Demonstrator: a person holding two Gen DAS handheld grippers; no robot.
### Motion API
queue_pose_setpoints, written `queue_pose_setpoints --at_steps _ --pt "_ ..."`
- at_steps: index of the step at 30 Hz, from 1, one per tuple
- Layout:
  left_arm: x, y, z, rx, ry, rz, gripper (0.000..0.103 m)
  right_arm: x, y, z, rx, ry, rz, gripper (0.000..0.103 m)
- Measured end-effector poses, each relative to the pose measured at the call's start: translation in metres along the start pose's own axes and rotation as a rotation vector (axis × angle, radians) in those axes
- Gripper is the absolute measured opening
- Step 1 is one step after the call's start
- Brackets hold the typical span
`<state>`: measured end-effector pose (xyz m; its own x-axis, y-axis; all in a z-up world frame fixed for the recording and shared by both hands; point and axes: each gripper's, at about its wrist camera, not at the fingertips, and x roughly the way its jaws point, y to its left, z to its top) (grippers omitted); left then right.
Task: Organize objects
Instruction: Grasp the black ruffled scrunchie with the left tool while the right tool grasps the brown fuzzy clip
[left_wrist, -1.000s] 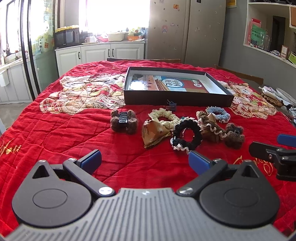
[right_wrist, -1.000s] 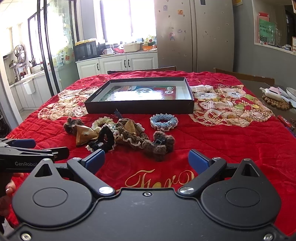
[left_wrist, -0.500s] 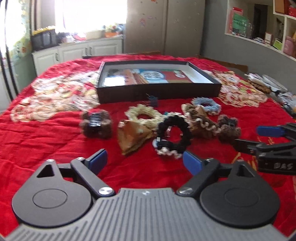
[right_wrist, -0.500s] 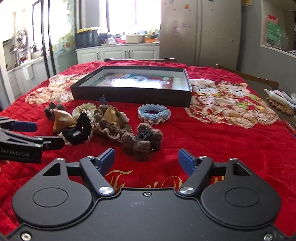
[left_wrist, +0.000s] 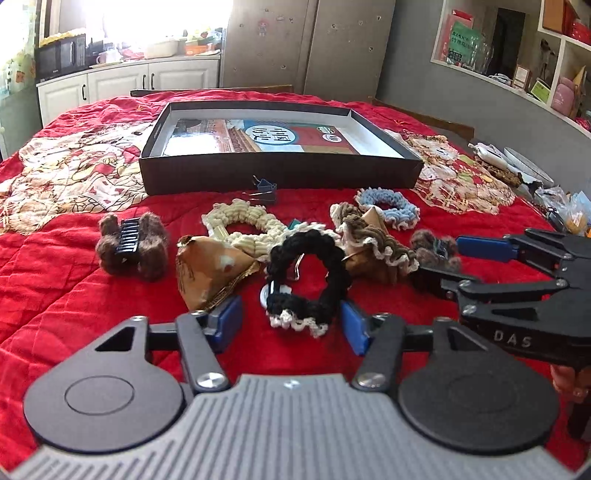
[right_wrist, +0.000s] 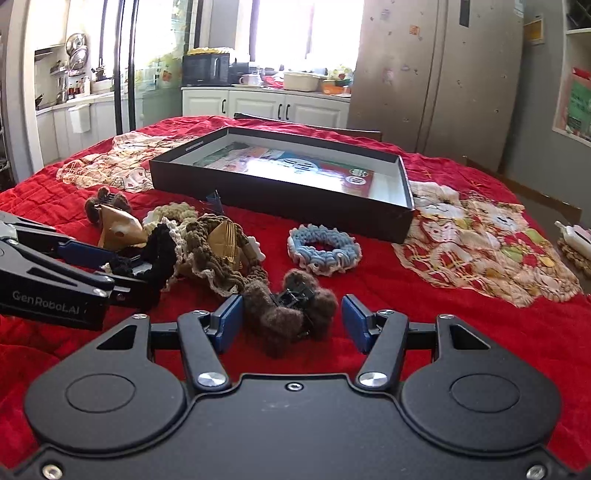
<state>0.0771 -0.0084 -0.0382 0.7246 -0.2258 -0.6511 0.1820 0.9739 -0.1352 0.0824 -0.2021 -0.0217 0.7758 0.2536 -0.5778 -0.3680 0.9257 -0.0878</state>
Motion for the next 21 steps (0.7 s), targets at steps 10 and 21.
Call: queue_pose_setpoints --at_steps 10,21 --pt "0.006 0.004 0.007 -0.002 0.003 -0.044 0.025 0.005 -0.008 0.001 0.038 0.017 0.049 0.039" --pt "-0.015 0.012 0.024 -0.003 -0.046 -0.098 0.023 -0.011 -0.013 0.022 0.025 -0.027 0.061 0.035"
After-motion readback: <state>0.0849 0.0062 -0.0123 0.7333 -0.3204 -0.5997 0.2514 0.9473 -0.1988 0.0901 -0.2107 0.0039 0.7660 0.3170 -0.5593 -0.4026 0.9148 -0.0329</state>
